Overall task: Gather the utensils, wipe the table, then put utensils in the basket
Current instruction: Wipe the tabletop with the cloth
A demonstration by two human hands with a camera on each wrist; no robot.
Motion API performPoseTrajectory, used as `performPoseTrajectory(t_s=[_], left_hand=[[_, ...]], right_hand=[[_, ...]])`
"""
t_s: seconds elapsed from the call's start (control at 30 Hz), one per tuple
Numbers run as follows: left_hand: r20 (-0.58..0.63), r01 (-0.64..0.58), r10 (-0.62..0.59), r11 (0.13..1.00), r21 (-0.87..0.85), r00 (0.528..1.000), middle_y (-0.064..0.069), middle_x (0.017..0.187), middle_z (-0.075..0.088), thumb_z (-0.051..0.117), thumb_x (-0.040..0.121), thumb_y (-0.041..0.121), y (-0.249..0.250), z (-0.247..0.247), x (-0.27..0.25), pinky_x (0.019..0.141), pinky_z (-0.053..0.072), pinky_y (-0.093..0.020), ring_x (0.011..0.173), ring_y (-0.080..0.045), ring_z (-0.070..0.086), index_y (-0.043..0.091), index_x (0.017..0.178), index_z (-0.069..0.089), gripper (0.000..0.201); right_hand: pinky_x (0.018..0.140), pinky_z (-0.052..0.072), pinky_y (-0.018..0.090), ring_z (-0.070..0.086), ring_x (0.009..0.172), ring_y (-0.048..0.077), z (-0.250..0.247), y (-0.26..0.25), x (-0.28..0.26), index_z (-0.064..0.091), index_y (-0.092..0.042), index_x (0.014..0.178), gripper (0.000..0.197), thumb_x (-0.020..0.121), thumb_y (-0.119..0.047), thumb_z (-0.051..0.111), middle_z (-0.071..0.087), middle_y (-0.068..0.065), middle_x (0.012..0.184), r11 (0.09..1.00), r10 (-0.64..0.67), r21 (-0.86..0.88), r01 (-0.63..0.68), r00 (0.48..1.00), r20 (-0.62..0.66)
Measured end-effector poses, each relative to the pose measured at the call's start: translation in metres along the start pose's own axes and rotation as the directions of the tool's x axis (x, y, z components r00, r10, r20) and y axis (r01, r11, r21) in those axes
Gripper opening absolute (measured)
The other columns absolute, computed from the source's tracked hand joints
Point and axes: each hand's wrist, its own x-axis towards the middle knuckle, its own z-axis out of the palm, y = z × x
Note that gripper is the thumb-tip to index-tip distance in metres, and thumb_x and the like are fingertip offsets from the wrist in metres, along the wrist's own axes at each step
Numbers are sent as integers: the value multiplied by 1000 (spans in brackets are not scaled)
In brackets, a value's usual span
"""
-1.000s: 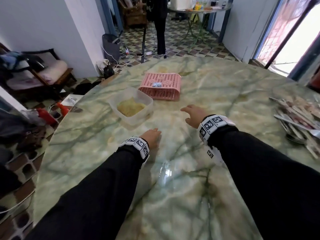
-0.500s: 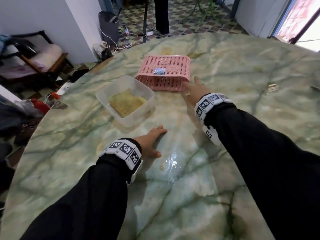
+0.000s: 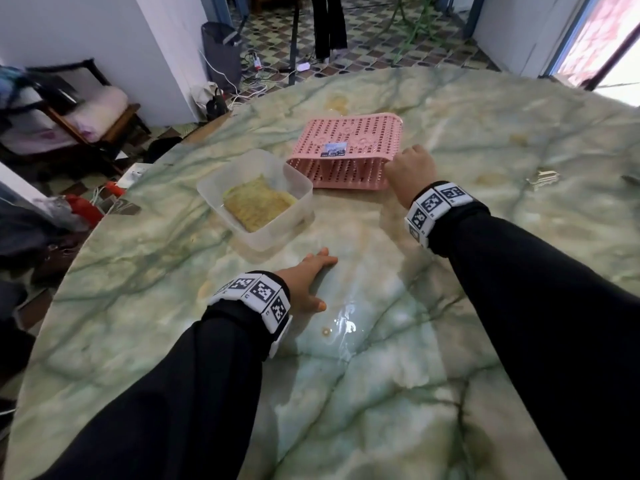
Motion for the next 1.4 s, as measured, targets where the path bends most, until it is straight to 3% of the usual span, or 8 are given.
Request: performPoseTrajectory(t_s=[0.07, 0.23, 0.43, 0.53, 0.7, 0.9, 1.0, 1.4], left_hand=[[-2, 0, 0, 1000, 5, 1000, 5, 157, -8, 65, 85, 15, 0, 0, 0, 119, 9, -31, 146, -13, -4, 22, 149, 8, 86], [-3, 7, -7, 999, 51, 1000, 3, 158, -7, 63, 86, 16, 4, -2, -6, 116, 10, -28, 146, -13, -2, 22, 149, 8, 83], [-164, 38, 6, 964, 264, 987, -8, 158, 0, 57, 89, 10, 37, 7, -10, 116, 9, -26, 146, -20, 5, 13, 148, 13, 73], [-243, -28, 85, 973, 228, 966, -5, 158, 5, 36, 100, 15, 70, 35, -16, 116, 10, -28, 145, -18, 9, 17, 148, 15, 53], [-201, -196, 237, 960, 201, 951, -7, 156, 13, 44, 95, 17, 134, 81, -34, 114, 13, -25, 144, -19, 16, 13, 146, 22, 56], [-90, -270, 284, 952, 148, 955, -7, 155, 15, 62, 86, 18, 188, 124, -49, 115, 18, -26, 143, -18, 19, 13, 145, 27, 69], [-62, -284, 297, 944, 167, 953, -7, 156, 16, 66, 84, 22, 212, 145, -51, 113, 13, -24, 143, -18, 17, 11, 145, 26, 74], [-88, -202, 221, 962, 182, 971, -12, 140, 31, 83, 62, 28, 247, 183, -52, 106, 34, -28, 129, -25, 37, 11, 129, 46, 79]], right_hand=[[50, 42, 13, 55, 39, 9, 3, 14, -9, 64, -20, 40, 18, 35, -26, 80, 53, -6, 37, 997, -62, 33, 64, 996, -62], [47, 41, 17, 55, 40, 15, -16, 39, -42, 58, -18, 48, 25, 65, -14, 40, 56, -3, 45, 996, -56, 50, 71, 965, -257], [45, 46, 29, 62, 52, 28, -38, 72, -114, 62, -2, 76, 23, 83, -11, 42, 63, 15, 67, 876, 266, 473, -90, 909, -321], [73, 44, 39, 61, 90, 37, -28, 97, -161, 56, 2, 109, 26, 97, -16, 43, 63, 23, 102, 686, 505, 690, -231, 834, -222], [79, 40, 40, 60, 94, 39, -7, 136, -236, 61, 4, 102, 28, 94, -20, 52, 65, 26, 100, 392, 769, 835, -386, 636, -67], [87, 40, 38, 58, 103, 41, 41, 170, -305, 63, 6, 105, 32, 92, -22, 55, 64, 29, 103, 64, 850, 868, -492, 483, 212], [85, 35, 30, 57, 102, 36, 58, 181, -327, 62, 7, 107, 30, 92, -19, 55, 63, 20, 89, -7, 846, 868, -496, 459, 270], [93, 40, 37, 56, 110, 39, 104, 216, -374, 61, 7, 111, 30, 92, -16, 53, 62, 27, 115, -75, 795, 789, -610, 441, 417]])
